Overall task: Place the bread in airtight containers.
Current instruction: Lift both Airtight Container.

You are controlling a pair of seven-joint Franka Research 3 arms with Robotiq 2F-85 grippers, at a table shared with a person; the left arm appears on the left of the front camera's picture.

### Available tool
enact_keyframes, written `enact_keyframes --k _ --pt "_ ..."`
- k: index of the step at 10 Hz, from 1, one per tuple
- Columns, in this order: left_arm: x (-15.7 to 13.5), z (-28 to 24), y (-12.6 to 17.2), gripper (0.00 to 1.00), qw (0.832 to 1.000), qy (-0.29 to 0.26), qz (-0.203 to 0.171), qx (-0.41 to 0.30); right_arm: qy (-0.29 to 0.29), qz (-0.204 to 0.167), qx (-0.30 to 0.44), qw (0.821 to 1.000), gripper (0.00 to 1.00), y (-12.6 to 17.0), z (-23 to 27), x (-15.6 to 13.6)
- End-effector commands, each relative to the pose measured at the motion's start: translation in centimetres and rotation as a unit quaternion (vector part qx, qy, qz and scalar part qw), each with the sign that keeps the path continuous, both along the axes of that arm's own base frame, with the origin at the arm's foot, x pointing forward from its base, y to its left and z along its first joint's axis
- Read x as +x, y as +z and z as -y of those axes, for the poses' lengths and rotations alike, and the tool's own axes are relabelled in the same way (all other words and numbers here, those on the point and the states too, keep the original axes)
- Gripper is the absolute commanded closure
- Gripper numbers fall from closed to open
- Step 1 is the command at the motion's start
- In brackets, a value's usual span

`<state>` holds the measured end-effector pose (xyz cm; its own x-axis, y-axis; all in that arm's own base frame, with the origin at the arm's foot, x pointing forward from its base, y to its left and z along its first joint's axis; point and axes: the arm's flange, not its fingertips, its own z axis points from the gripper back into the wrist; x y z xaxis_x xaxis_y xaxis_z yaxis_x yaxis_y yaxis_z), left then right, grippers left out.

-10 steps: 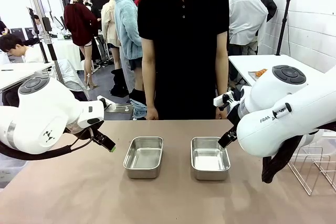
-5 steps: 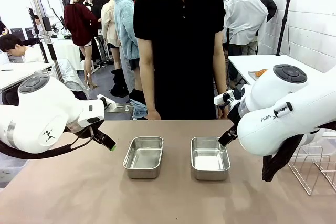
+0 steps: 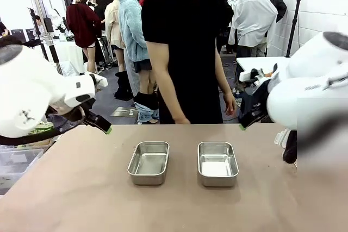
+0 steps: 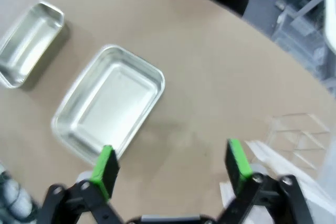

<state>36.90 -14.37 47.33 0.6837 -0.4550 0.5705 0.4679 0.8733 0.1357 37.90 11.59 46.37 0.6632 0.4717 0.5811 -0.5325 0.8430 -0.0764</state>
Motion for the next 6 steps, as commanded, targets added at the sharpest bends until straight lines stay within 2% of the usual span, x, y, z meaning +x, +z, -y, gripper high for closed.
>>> enact_keyframes --k 1,3,6 --pt "-2.6 -0.9 2.8 0.00 1.000 -0.003 -0.020 -0.020 0.010 -0.019 0.001 1.000 0.00 1.5 3.1 -2.0" --pt "-4.4 -1.9 5.1 0.00 1.000 0.006 0.009 -0.029 -0.001 -0.004 0.029 1.000 0.00 3.7 5.9 -3.3" --pt "-6.4 -2.6 7.0 0.00 0.999 0.002 0.021 -0.036 -0.018 0.027 0.050 0.998 0.00 5.9 8.7 -5.4"
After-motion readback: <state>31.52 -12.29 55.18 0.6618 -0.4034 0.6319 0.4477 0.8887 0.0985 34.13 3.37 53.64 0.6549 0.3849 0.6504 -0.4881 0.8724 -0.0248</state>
